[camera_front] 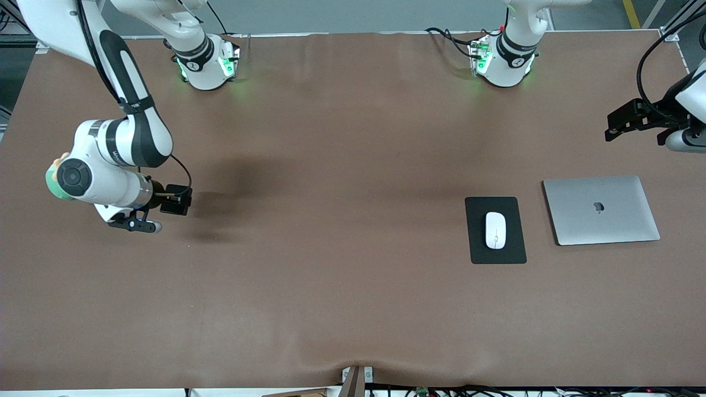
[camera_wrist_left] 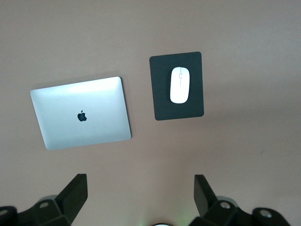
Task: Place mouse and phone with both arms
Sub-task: 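Lower the phone onto the table beside the plush toy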
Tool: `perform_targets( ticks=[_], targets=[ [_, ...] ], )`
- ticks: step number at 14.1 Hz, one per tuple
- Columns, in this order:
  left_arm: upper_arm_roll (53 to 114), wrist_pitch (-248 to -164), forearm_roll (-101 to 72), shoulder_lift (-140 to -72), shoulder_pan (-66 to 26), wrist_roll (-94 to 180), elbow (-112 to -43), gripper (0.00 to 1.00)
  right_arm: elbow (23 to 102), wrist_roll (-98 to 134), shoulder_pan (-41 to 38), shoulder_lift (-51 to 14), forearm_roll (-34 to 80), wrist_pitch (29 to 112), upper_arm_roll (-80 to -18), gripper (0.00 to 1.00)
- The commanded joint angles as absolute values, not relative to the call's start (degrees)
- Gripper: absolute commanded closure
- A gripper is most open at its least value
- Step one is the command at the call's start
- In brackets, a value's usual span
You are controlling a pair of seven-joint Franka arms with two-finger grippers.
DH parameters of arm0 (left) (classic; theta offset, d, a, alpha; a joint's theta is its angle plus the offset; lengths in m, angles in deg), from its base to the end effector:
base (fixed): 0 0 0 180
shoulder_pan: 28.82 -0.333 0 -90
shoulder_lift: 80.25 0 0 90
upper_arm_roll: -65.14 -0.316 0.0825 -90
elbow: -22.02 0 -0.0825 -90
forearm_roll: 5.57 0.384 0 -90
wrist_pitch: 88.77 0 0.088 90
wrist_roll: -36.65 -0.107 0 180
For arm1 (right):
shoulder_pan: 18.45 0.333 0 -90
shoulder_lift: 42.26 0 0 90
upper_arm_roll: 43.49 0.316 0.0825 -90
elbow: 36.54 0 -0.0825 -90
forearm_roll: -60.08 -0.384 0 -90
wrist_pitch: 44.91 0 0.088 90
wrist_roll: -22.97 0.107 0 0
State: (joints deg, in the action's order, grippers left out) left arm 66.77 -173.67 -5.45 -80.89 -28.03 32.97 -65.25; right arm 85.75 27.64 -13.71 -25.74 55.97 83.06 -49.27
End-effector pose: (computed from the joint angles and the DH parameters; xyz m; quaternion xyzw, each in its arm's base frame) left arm 0.5485 -0.0228 0.6330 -0.9982 0.0531 0.0263 0.0006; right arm 0.5503 -0.0077 0.2570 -0.9929 0.0734 0.0937 0.0087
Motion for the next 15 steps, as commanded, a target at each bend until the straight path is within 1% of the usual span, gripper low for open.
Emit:
perform_targets(
  ticks=[1,4,8,15],
  targets=[
    [66.46,-173.32,-5.49,-81.04,-28.82,32.08,-64.99,0.0,91.51,22.37,-18.52,-28.11,56.83,88.4,-48.15,1.0],
    [66.55,-174.01,-5.4,-81.21,-28.56,31.99,-64.99,0.0,93.18,21.48,-19.85,-28.02,56.92,89.2,-48.15,1.0],
    [66.46,-174.46,-5.4,-81.21,-28.83,31.99,-64.99,0.0,98.1,15.86,-23.62,-27.49,56.92,96.31,-48.06,1.0],
    [66.72,-174.46,-5.49,-80.95,-28.74,32.08,-64.99,0.0,100.66,15.76,-24.16,-25.12,56.92,99.14,-48.15,1.0]
  ],
)
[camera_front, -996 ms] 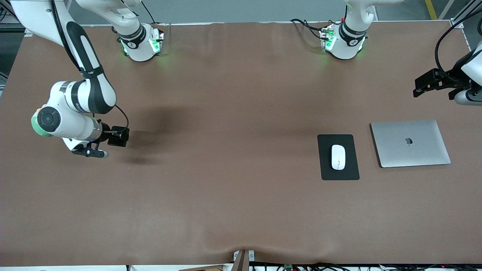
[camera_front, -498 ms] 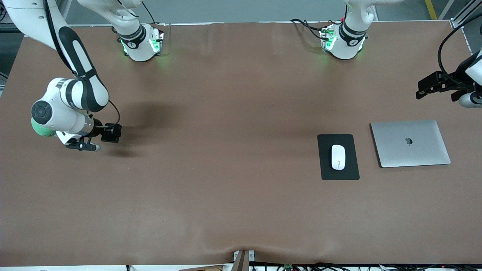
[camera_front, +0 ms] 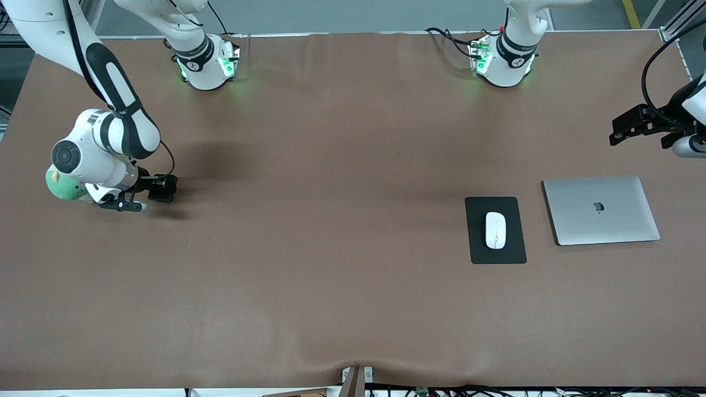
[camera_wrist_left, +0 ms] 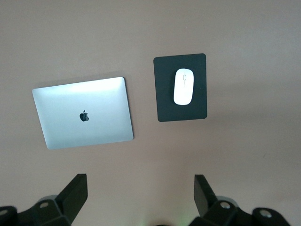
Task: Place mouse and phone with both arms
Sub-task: 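Lower the phone onto the table beside the plush toy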
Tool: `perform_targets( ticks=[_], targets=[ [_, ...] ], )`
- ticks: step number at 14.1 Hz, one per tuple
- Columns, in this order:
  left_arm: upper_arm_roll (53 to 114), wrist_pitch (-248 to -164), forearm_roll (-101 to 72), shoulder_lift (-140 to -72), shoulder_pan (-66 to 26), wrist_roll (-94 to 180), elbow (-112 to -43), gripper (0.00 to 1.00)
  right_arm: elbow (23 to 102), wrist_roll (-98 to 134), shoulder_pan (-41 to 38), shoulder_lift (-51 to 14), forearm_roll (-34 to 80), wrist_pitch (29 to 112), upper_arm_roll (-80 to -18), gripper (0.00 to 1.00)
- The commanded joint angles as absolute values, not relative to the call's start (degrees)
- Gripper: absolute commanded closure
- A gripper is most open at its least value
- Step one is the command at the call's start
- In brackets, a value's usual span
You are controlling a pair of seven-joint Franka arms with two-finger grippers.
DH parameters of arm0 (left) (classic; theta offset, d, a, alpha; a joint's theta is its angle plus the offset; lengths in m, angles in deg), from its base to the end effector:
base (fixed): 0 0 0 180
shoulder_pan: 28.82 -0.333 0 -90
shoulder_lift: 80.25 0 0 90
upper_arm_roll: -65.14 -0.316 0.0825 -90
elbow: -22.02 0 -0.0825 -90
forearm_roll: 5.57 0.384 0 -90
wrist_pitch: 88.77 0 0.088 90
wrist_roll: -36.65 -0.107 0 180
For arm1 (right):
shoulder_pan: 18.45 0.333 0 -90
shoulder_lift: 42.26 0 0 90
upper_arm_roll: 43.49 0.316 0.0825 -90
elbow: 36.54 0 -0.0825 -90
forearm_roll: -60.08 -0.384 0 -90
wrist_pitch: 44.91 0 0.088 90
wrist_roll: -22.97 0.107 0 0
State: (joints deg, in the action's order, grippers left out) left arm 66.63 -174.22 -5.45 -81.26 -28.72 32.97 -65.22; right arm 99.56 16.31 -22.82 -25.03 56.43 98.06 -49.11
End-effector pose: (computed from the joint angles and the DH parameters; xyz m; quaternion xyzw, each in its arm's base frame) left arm 0.5518 -0.0149 0.6305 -0.9986 0.0459 0.0244 0.0004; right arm 0.4782 -0.0868 0.1839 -0.9945 0.0551 0.0879 0.0151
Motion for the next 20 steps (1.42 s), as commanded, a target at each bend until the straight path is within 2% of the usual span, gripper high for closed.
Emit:
perform_targets(
  ticks=[1,6,7,8,13,20],
  targets=[
    [66.72,-174.46,-5.4,-81.04,-28.74,32.08,-64.99,0.0,101.01,15.68,-24.51,-25.03,57.0,99.14,-48.15,1.0],
    [66.99,-174.99,-5.49,-81.13,-28.21,32.08,-64.9,0.0,101.01,15.67,-24.95,-23.71,56.92,99.05,-48.06,1.0],
    [67.07,-174.99,-5.49,-81.04,-28.21,32.08,-64.9,0.0,101.01,15.67,-24.95,-23.71,56.92,98.96,-48.06,0.65],
    [67.07,-174.99,-5.4,-81.04,-28.21,32.08,-64.9,0.0,100.75,15.67,-24.86,-23.8,56.92,98.61,-48.06,0.01],
    [67.07,-176.74,-5.49,-81.83,-28.38,32.08,-64.9,0.0,97.25,15.94,-24.25,-24.33,56.83,97.65,-47.62,0.0],
    [66.37,-176.74,-5.49,-81.83,-29.09,32.08,-64.99,0.0,75.46,15.76,-23.81,-23.98,56.21,69.9,-47.53,0.0]
  ],
)
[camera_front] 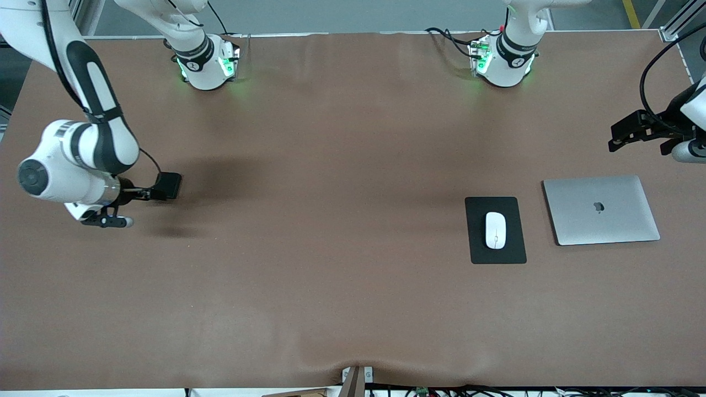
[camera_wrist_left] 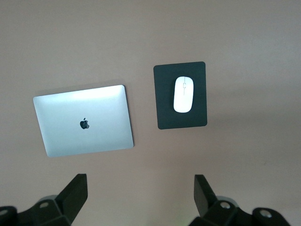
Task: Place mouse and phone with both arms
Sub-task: 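Open the right gripper to release the phone and pull back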
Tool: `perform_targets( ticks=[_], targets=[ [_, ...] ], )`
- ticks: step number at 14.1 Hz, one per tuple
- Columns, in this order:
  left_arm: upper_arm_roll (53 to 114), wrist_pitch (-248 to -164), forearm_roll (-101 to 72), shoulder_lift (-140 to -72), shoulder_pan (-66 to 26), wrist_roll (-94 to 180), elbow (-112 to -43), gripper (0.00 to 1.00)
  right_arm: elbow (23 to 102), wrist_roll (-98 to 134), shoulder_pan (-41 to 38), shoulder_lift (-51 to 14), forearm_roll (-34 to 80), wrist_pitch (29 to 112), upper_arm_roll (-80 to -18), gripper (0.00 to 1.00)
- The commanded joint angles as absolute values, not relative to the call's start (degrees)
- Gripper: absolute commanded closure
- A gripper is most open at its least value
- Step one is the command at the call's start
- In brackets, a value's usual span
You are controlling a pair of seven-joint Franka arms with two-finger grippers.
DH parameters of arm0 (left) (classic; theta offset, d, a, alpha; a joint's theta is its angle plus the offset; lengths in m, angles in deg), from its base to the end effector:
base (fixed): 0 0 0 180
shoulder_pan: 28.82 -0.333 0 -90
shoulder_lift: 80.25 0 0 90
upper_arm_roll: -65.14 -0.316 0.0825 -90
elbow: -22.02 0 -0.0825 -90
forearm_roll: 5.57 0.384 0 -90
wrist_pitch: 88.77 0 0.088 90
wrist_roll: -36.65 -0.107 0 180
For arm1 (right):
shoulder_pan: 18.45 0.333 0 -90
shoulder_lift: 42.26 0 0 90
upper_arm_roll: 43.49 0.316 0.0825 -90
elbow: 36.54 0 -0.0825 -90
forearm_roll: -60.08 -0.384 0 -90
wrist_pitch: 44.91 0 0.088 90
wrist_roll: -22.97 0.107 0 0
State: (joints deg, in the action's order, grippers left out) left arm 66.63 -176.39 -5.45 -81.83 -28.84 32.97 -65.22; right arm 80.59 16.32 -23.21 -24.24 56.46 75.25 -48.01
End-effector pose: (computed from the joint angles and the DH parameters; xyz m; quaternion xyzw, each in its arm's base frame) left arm 0.5590 -0.0139 0.6282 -0.9989 0.0449 0.0105 0.0005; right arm 0.5562 -0.0872 0.2683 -0.9906 0.0417 0.1267 0.0305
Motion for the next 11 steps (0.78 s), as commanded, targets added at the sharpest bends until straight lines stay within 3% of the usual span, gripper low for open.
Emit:
perform_targets(
  ticks=[1,5,11],
  targets=[
    [66.37,-176.74,-5.49,-81.92,-29.09,32.08,-64.99,0.0,72.82,15.76,-23.81,-23.89,56.3,67.0,-47.53,0.0],
    [66.55,-176.83,-5.05,-82.01,-28.65,32.08,-64.99,0.0,65.26,15.94,-24.24,-24.15,55.87,62.15,-47.36,0.0],
    [66.46,-176.57,-5.05,-82.18,-30.4,32.17,-65.25,0.0,43.64,16.29,-23.46,-22.22,56.65,40.37,-47.53,0.0]
  ],
)
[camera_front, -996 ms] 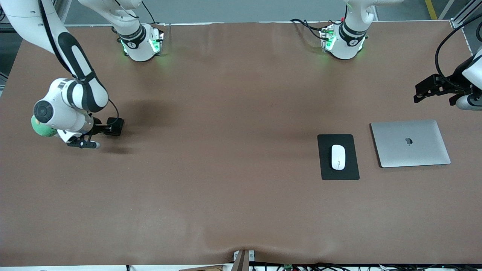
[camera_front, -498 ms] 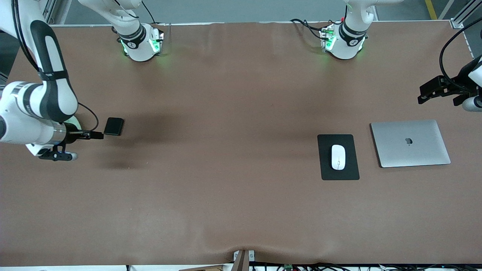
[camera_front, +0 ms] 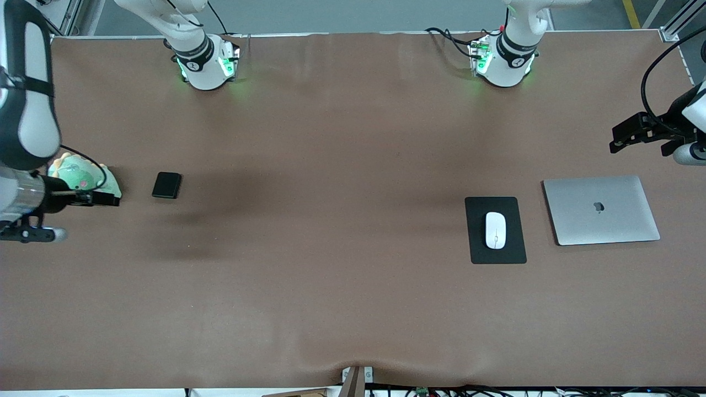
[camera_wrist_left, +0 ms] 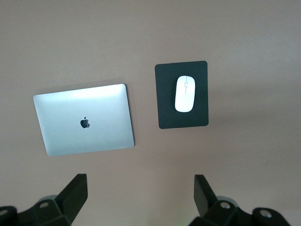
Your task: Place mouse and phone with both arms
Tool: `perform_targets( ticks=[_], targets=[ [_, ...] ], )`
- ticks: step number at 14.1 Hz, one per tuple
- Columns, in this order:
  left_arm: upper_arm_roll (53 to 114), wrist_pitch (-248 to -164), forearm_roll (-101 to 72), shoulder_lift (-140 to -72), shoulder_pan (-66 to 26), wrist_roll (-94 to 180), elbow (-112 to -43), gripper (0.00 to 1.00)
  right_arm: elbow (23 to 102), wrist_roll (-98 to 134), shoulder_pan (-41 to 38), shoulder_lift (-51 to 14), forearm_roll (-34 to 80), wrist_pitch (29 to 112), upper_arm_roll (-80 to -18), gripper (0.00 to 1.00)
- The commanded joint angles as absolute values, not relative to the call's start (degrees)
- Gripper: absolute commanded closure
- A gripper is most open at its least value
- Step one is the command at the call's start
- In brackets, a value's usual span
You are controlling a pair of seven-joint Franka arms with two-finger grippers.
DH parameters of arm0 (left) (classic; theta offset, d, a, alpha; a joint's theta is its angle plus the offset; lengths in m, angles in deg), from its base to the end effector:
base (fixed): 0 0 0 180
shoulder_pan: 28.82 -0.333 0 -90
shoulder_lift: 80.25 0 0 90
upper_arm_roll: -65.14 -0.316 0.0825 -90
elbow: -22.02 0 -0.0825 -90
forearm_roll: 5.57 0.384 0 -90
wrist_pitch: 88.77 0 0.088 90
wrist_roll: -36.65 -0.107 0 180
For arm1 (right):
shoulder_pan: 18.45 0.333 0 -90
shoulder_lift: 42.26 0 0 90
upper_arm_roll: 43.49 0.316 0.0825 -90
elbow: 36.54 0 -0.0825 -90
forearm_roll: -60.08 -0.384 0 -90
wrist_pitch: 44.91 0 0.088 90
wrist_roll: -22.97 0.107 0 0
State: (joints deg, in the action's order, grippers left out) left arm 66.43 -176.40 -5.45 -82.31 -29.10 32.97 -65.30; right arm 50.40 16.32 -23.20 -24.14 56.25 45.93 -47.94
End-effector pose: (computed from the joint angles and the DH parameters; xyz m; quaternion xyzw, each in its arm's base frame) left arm 0.5615 -0.0094 0.6228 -0.9990 0.0409 0.0153 0.0003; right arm 0.6218 -0.0879 0.4628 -0.9918 0.0263 0.1192 0.0377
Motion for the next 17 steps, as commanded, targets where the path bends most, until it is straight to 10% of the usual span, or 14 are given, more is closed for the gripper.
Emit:
perform_targets(
  ticks=[1,10,17],
  targets=[
    [66.46,-176.66,-5.05,-82.18,-30.84,32.08,-65.08,0.0,41.53,16.29,-22.76,-22.39,56.83,38.16,-47.53,0.0],
    [66.37,-176.66,-4.61,-82.18,-31.02,32.08,-65.08,0.0,38.87,8.56,-17.93,-30.02,61.56,34.63,-47.0,0.0],
    [66.37,-176.66,-4.61,-82.27,-31.81,32.08,-65.08,0.0,51.16,8.73,-20.11,-41.98,59.21,37.35,-47.53,0.0]
  ],
)
